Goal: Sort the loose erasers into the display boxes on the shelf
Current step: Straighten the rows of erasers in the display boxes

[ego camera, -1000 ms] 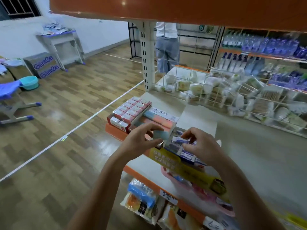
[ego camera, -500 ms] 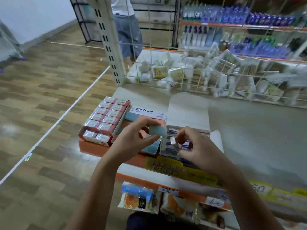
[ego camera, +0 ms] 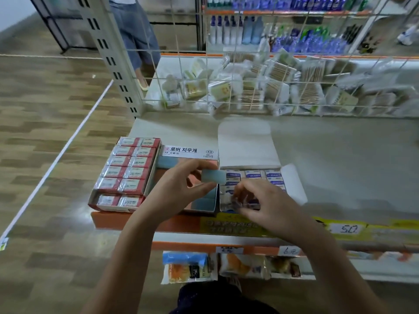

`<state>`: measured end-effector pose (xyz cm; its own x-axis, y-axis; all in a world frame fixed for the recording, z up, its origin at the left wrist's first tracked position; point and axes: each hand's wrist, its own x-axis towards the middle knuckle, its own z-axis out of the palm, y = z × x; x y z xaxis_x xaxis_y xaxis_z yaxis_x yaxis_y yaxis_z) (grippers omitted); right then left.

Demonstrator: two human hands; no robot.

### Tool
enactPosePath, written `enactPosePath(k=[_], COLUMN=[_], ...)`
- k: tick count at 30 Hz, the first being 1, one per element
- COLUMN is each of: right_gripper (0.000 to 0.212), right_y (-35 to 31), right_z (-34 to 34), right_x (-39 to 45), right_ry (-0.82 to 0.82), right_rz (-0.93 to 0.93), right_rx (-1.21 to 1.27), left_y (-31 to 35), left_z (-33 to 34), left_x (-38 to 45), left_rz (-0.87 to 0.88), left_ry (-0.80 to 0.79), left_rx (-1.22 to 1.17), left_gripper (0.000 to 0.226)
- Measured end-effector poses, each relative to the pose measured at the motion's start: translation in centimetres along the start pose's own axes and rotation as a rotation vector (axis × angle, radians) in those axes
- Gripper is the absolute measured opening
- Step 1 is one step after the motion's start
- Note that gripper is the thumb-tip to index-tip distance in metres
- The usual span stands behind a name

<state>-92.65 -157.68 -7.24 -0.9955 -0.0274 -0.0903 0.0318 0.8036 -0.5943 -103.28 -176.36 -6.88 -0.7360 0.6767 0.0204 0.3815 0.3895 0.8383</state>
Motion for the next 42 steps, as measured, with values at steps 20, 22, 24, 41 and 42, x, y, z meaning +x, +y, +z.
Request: enactPosePath(k=[20, 22, 24, 41, 42], right_gripper=[0.018, 0.016, 0.015, 0.003, 0.003], right_y=[-1.2, -1.2, -1.3, -1.7, -1.8], right_z=[1.3, 1.2, 1.1, 0.8, 0.7], right_x=[0.5, 0.5, 0.5, 1.7, 1.8], right_ry=[0.074, 0.09, 0.086, -0.032, -0.044], right_rz=[-0.07, -0.084, -0.088, -0.023, -0.018], right_rx=[-0.048, -0.05, -0.054, -0.109, -0.102], left_y=[-0.2, -0.2, -0.2, -1.4, -1.5], left_z=[-0.4, -0.5, -0.7, -1.6, -1.8], left_x=[0.9, 0.8, 0.8, 0.3, 0.2], left_rz=[0.05, 0.048, 0.044, 0.002, -0.004], left_ry=[-0.036, -0.026, -0.02, 0.013, 0.024], left_rx=[0.037, 0.031, 0.032, 0.062, 0.058], left_gripper=[0.032, 0.032, 0.032, 0.032, 0.032])
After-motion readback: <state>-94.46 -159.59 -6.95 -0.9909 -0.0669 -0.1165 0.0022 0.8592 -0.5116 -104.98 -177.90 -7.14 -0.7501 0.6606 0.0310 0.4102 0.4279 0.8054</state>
